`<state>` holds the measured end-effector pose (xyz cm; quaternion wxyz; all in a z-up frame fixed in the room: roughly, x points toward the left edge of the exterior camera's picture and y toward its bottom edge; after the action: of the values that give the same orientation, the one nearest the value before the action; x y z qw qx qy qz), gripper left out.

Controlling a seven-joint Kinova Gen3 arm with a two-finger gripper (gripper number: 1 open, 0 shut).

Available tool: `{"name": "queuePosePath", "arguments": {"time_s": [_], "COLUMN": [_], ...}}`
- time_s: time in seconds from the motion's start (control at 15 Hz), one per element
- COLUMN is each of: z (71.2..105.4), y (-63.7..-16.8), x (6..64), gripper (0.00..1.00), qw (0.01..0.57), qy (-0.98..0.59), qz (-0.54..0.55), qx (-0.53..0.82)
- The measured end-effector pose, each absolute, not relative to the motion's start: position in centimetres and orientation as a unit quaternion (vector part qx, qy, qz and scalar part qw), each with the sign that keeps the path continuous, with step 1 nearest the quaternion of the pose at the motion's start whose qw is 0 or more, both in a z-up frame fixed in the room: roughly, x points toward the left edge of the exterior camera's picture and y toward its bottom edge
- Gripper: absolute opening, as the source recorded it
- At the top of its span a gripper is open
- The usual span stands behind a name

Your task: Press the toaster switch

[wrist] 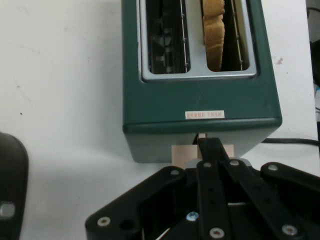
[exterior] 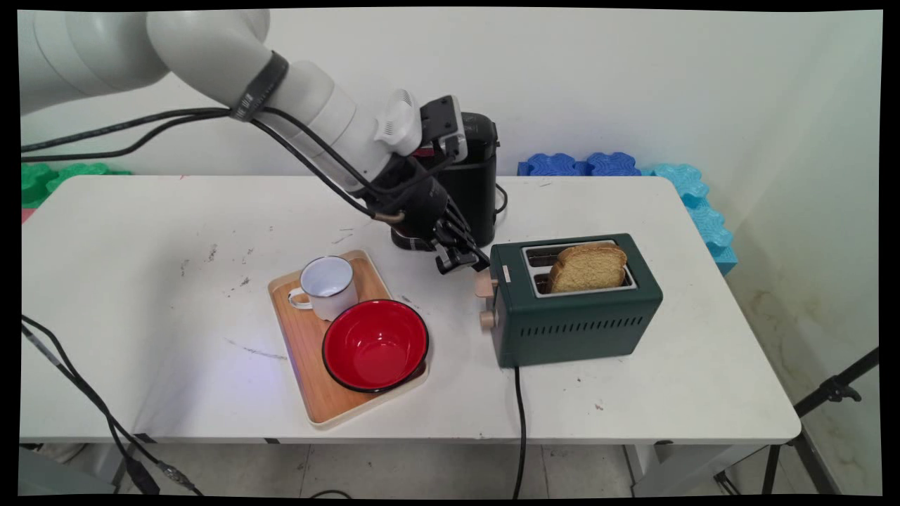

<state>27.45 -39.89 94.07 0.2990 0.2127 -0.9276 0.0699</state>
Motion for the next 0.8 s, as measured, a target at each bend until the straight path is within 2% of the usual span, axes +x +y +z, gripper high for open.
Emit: {"name": "queuePosePath", "arguments": {"time_s": [0.8], "z": [91.7], "y": [-40.2], "x": [26.8], "gripper": [0.0], "qw": [0.294], "qy": [-0.925], "qz": [0.056], "qx": [0.233]}}
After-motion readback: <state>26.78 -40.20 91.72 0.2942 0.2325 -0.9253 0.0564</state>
